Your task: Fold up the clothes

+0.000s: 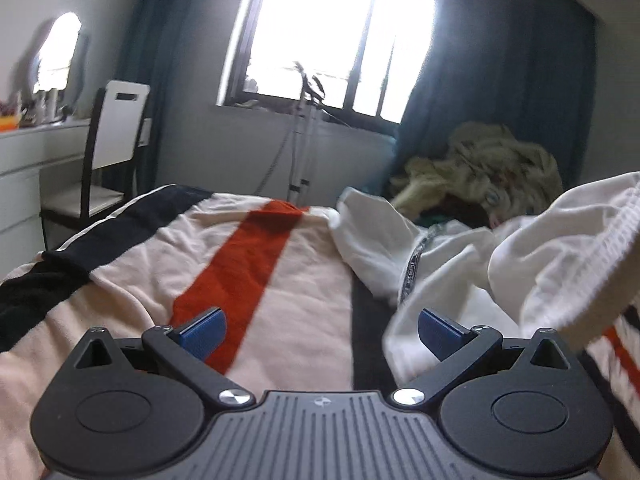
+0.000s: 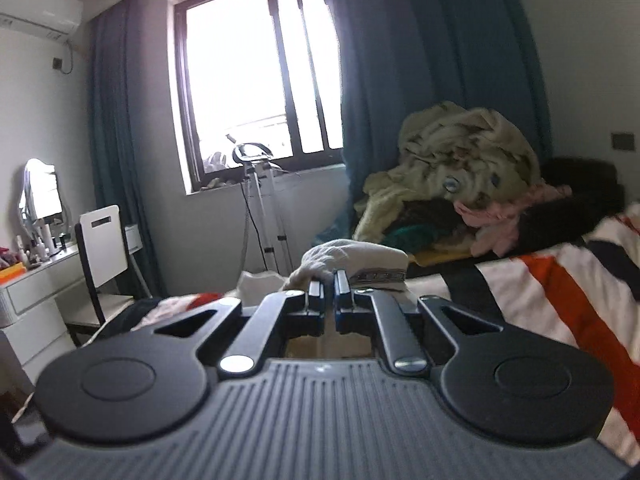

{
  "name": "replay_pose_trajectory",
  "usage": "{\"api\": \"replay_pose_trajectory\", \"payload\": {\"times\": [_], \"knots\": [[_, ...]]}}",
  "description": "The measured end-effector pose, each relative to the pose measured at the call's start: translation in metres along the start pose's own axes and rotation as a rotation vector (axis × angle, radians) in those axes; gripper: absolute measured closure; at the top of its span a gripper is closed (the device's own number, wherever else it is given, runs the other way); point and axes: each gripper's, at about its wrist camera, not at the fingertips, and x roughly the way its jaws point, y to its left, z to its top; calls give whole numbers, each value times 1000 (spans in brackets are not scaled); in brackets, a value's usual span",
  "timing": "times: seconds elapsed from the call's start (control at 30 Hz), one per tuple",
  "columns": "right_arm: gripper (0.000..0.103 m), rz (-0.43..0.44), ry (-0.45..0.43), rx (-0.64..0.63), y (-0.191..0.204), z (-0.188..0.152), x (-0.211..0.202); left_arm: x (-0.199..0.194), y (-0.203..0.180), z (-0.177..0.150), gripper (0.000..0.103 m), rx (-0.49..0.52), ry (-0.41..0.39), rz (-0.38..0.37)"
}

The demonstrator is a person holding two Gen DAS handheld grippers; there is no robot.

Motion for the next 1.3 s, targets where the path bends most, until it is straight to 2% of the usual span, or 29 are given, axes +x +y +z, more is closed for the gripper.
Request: {"api": "replay_pose_trajectory", "payload": {"times": [0.07, 0.17, 0.33, 0.53, 0.7, 0.8, 0.97, 1.0, 1.2, 1.3], "knots": [[96, -15, 32, 45, -17, -16, -12, -8, -13, -7, 0, 46, 22, -18], [95, -42, 128, 153, -47, -35, -17, -14, -31, -18, 0, 129, 55, -42], [94, -84, 231, 358, -92, -62, -18, -3, -61, -39, 0, 276, 104, -60], [93, -115, 265, 503, -122, -76, -10, 28, -90, -67, 0, 447, 157, -59], [93, -135, 270, 521, -126, -81, -2, 60, -107, -75, 10, 526, 141, -3], [93, -159, 269, 514, -127, -84, 1, 73, -109, -73, 9, 494, 132, -19], [93, -221, 284, 509, -131, -91, 10, 73, -97, -54, 35, 336, 67, -98], [93, -231, 288, 508, -131, -92, 10, 74, -95, -51, 38, 316, 65, -100], [93, -247, 275, 493, -123, -90, 7, 73, -84, -49, 55, 239, 109, -172], [93, -246, 277, 486, -120, -89, 5, 74, -76, -48, 75, 166, 130, -200]]}}
